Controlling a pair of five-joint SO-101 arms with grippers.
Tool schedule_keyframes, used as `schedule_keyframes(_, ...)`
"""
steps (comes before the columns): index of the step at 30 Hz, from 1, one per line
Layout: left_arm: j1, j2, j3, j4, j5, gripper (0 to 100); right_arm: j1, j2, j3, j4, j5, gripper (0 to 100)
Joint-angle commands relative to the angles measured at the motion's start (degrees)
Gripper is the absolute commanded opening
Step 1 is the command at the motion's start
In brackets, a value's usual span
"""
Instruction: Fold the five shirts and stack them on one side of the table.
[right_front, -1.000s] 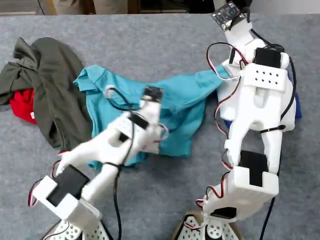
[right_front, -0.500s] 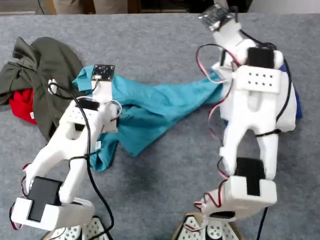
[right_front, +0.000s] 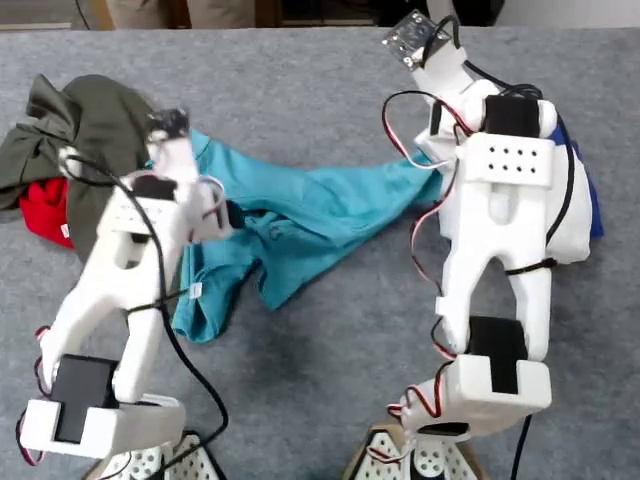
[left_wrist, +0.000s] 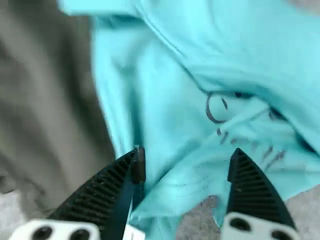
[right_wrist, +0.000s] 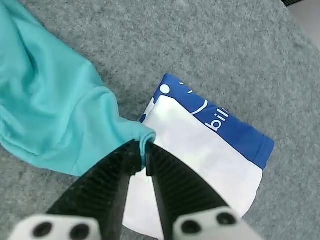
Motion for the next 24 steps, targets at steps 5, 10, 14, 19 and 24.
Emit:
schedule_keyframes(5, 2.7, -14.4, -8.7, 13.5, -0.3, 25, -0.8, -2.7, -2.4, 0.2, 0.7, 0.2)
schedule_keyframes(10, 15.6, -27.3, 2.8, 14.3, -7.1, 23, -0.7, -2.7, -2.3, 0.2, 0.7, 0.2)
schedule_keyframes(14, 24.2, -33.8, 19.4, 4.3, -7.3, 24, -0.5, -2.7, -2.2, 0.2, 0.5, 0.2)
schedule_keyframes(19, 19.7, -34.3, 35.5, -13.6, -7.9, 24, -0.4, -2.7, -2.2, 0.3, 0.4, 0.2)
schedule_keyframes(24, 21.5, -34.3, 39.6, -16.2, -11.7, 24, -0.7, -2.6, -1.1, -0.3, 0.3, 0.2)
